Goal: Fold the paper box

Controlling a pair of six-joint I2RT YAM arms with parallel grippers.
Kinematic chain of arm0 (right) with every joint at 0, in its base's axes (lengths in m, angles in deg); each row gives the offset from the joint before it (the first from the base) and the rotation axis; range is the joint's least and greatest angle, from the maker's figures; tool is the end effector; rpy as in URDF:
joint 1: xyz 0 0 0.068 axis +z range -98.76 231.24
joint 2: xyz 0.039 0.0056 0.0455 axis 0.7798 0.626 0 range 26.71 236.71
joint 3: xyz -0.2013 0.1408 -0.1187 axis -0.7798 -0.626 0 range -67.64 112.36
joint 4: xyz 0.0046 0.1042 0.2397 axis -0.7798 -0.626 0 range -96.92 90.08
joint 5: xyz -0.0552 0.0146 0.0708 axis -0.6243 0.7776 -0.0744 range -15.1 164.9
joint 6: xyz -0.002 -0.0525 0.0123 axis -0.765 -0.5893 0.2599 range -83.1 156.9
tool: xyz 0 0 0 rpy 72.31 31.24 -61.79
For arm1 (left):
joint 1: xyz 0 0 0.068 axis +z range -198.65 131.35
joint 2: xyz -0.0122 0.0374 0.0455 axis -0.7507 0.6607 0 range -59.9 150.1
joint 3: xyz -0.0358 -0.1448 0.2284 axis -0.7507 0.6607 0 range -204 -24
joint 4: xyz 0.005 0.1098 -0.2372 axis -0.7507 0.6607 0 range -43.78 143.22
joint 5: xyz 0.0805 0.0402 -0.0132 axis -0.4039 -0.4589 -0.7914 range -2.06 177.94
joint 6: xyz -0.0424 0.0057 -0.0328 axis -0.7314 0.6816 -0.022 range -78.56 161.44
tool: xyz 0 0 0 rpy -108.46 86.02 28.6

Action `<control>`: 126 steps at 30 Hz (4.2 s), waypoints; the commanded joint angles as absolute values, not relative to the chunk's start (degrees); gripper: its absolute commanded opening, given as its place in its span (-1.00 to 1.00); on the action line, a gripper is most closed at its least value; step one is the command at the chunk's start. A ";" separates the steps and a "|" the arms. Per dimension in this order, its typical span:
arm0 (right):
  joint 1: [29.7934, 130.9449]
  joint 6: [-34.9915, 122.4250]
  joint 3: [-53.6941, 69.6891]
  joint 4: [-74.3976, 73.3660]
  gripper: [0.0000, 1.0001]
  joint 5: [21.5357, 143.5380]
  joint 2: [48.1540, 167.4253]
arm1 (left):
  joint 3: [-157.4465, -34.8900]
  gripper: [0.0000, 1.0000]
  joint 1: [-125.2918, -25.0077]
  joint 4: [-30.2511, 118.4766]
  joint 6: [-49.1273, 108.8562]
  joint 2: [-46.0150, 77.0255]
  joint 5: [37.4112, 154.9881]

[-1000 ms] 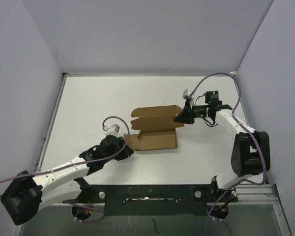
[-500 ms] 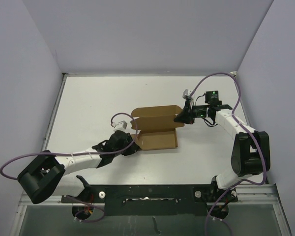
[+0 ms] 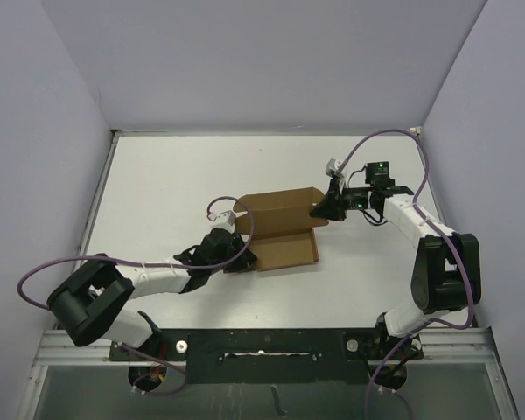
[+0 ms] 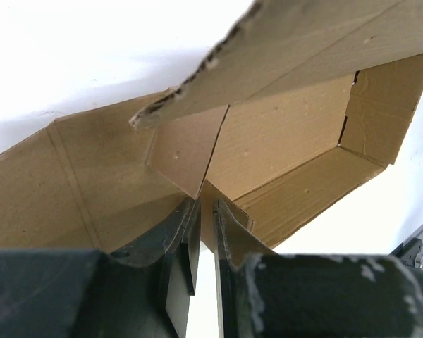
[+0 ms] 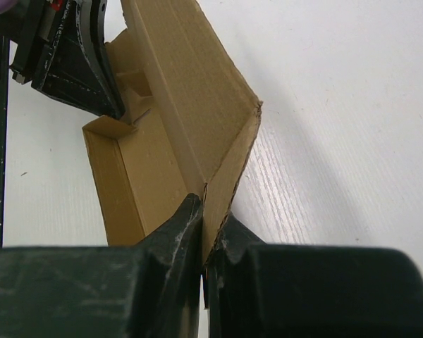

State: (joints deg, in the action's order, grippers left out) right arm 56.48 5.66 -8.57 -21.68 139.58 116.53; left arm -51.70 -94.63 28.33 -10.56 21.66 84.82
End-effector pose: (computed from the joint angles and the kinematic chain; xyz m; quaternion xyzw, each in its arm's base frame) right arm 0.3105 0.0608 0.2330 -0.4136 0.7061 0.4325 0.3786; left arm 0.1842 -0.1878 0.1479 -0.0591 0.8887 -0.3267 0.3162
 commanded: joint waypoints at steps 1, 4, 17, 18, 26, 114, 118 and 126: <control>56.35 4.75 -7.53 -21.72 -1.00 141.08 116.75 | -52.04 -0.75 -94.00 26.19 -9.35 19.10 84.91; 56.12 4.65 -7.52 -21.84 -1.00 141.08 116.71 | -51.53 -0.74 -93.37 30.77 -7.86 14.42 84.03; 56.05 4.47 -7.43 -21.99 -1.00 140.90 116.88 | -52.87 -0.47 -86.95 53.69 1.26 -3.65 84.06; 56.07 4.49 -7.43 -21.98 -1.00 140.90 116.95 | -52.65 -0.39 -85.41 54.74 2.02 -4.34 84.56; 56.07 4.46 -7.43 -22.08 -1.00 140.99 116.89 | -49.12 -0.02 -75.10 48.23 2.65 -1.16 94.89; 56.73 3.59 -6.74 -23.38 -1.00 140.64 119.07 | -43.86 -0.76 -65.36 45.72 -2.67 -8.03 99.87; 56.77 3.53 -6.73 -23.47 -1.00 140.55 119.08 | -43.11 -0.98 -65.43 46.53 -2.07 -4.13 98.88; 56.68 3.56 -6.71 -23.50 -1.00 140.60 118.99 | -42.08 -0.99 -66.22 31.20 -2.71 11.26 108.64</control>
State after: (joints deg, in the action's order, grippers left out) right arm 56.56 4.32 -8.57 -24.04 138.79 118.43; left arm -41.17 -65.75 40.57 -3.26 6.27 103.47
